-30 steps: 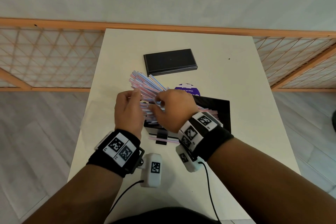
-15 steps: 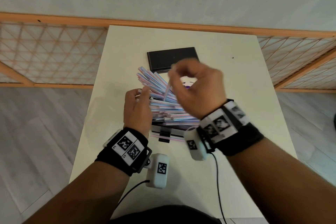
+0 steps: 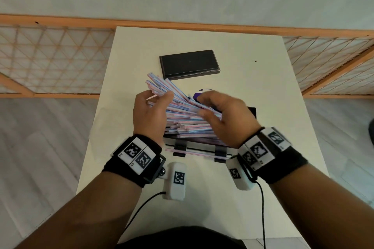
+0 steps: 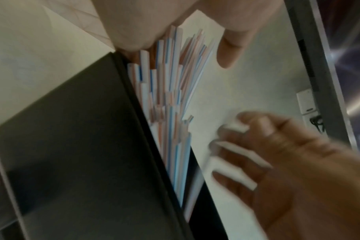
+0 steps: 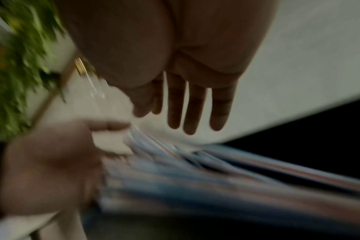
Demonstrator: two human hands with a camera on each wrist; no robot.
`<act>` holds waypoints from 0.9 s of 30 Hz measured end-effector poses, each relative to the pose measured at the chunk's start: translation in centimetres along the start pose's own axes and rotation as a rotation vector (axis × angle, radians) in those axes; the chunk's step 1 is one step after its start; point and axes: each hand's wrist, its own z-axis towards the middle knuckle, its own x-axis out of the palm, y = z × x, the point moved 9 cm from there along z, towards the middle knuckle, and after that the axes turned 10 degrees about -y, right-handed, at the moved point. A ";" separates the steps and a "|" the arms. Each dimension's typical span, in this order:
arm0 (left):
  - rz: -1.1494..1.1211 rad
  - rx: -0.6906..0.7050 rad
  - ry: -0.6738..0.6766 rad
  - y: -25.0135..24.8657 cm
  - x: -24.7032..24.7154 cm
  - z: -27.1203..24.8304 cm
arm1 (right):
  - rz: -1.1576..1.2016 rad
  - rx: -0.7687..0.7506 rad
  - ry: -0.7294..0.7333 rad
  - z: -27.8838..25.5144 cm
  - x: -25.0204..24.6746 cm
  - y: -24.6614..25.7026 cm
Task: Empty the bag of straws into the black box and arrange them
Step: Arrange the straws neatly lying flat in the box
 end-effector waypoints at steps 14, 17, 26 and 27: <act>-0.032 0.117 0.282 -2.2 2.8 -0.9 | -0.297 0.232 0.231 -2.1 5.0 -7.3; -0.026 0.135 0.280 -1.6 2.6 -1.0 | -0.311 0.247 0.260 -2.1 5.6 -7.4; 0.045 0.030 0.197 -1.4 2.6 -0.4 | -0.313 0.250 0.335 -1.4 6.8 -6.8; 0.031 0.022 0.183 -1.6 2.5 -0.7 | -0.280 0.241 0.320 -1.3 6.7 -6.4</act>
